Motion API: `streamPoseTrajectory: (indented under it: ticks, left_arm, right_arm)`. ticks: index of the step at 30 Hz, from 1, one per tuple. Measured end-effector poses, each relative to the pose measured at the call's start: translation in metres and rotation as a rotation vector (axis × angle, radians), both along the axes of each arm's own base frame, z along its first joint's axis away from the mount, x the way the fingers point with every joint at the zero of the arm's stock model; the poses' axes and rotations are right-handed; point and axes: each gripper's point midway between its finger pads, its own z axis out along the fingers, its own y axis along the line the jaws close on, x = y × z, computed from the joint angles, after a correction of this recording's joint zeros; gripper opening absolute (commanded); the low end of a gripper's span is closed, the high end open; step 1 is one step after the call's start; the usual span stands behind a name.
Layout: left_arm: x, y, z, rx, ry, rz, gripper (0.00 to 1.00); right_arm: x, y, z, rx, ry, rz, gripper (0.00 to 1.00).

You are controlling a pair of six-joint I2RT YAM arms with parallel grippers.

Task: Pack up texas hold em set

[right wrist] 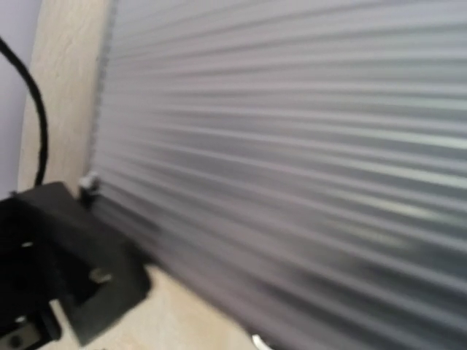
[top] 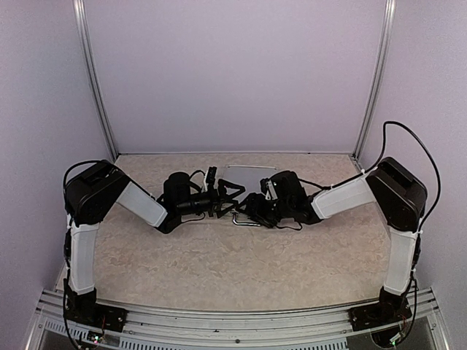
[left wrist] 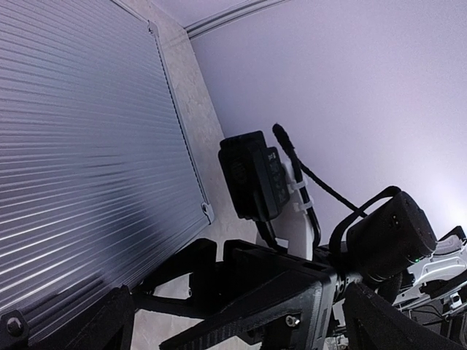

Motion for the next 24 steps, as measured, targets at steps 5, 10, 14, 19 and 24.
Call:
streamPoseTrajectory:
  ticks: [5,10,14,19,24]
  left_arm:
    - [0.000,0.000,0.000,-0.001,0.002,0.000,0.99]
    - [-0.001,0.000,0.000,-0.002,0.001,0.000,0.99]
    - [-0.003,0.001,-0.002,-0.002,0.001,-0.001,0.99]
    - [-0.003,0.001,-0.002,-0.003,0.000,-0.002,0.99]
    - [-0.004,0.001,-0.002,-0.003,0.001,-0.003,0.99]
  right_arm:
    - [-0.001,-0.004,0.018,-0.009,-0.027,0.002,0.74]
    - [0.006,-0.005,0.026,-0.011,-0.063,-0.010,0.74]
    - [0.005,-0.004,0.027,-0.008,-0.063,-0.001,0.74]
    - [0.005,-0.003,0.029,0.004,-0.069,0.007,0.74]
    - [0.003,-0.006,0.021,-0.026,-0.060,0.007,0.74]
